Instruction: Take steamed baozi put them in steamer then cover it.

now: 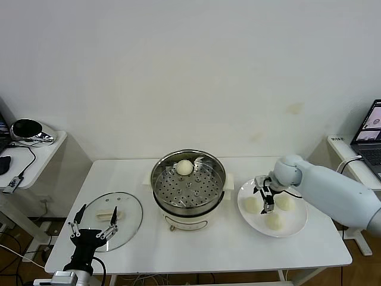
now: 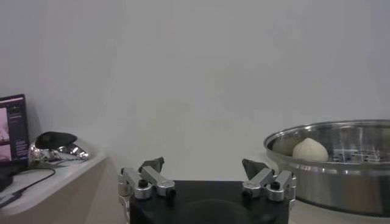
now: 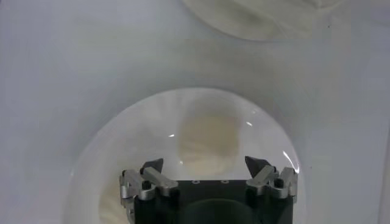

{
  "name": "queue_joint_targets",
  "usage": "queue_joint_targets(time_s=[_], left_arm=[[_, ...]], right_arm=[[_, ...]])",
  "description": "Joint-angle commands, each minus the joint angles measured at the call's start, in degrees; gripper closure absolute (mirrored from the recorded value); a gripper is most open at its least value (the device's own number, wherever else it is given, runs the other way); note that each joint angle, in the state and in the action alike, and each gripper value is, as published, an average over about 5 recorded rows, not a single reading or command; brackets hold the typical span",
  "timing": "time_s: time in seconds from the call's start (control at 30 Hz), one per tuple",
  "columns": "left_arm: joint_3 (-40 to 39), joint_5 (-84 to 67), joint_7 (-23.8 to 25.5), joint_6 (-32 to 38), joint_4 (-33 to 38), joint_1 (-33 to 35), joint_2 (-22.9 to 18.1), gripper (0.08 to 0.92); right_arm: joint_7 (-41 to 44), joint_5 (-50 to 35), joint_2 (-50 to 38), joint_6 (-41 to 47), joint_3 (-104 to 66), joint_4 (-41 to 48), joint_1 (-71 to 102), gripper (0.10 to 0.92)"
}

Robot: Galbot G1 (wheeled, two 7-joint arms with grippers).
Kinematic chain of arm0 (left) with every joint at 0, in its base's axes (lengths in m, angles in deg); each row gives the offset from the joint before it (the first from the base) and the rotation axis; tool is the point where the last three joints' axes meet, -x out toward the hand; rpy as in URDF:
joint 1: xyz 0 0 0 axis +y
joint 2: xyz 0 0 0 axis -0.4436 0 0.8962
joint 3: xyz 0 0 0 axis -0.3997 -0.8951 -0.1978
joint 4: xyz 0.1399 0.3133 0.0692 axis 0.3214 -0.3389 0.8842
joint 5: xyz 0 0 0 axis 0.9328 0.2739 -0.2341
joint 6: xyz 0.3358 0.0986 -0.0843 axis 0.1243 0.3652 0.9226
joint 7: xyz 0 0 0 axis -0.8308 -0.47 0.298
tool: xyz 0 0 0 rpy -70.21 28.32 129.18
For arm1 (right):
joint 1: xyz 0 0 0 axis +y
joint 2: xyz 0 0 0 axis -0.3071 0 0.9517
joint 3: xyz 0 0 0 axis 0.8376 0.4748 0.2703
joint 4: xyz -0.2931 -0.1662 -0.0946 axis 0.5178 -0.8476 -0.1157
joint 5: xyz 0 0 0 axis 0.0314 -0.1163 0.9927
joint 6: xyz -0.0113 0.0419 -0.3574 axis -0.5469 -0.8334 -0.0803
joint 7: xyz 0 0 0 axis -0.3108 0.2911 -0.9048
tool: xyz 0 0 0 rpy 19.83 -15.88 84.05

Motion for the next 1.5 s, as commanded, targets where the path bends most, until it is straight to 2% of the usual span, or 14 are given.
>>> queue_joint_targets(time_s=[0.03,0.27,0.37,0.7,0.87,1.03,1.23,1.5], left_arm=[[-0.07,-0.04,0.00,0.11,-0.35,-0.16,0.04,0.177],[-0.18,-0.06,-0.02,0.10,-0.31,-0.28,-0.05,0.177],[-0.24,-0.05,-0.02,0.10,-0.30,-0.26,-0.02,0.177],[-0.50,-0.09,0.00,-0.06,0.17,-1.18,0.65,0.177],[-1.03,-0.10,0.01,-0.13,0.11,-1.65,0.95,0.177],[-1.28,-0.31,-0.09,-0.09,0.13,-1.94,1.16,0.177],[-0.63,-0.92,-0.12,-0.13,0.48,-1.95,1.65,0.177],[0.27,-1.33,-0.10,-0.12,0.56,-1.90,1.55,0.177]], right_arm=[[-0.58,1.91,3.01,-0.21,-1.90,4.74,2.44,0.219],[0.55,1.98,2.88,-0.46,-1.86,4.30,1.81,0.359],[1.26,0.87,1.53,-0.09,-1.34,2.01,-0.09,0.393],[4.64,-11.50,-10.57,2.79,8.32,-11.57,-19.91,0.406],[4.67,-19.66,-11.58,4.64,16.01,-15.58,-33.79,0.406],[2.77,-28.87,-6.21,8.38,20.95,-17.88,-42.85,0.406],[-2.07,-37.73,4.15,14.45,23.25,-18.34,-44.10,0.397],[-7.20,-44.13,20.56,22.12,24.72,-10.42,-40.34,0.389]])
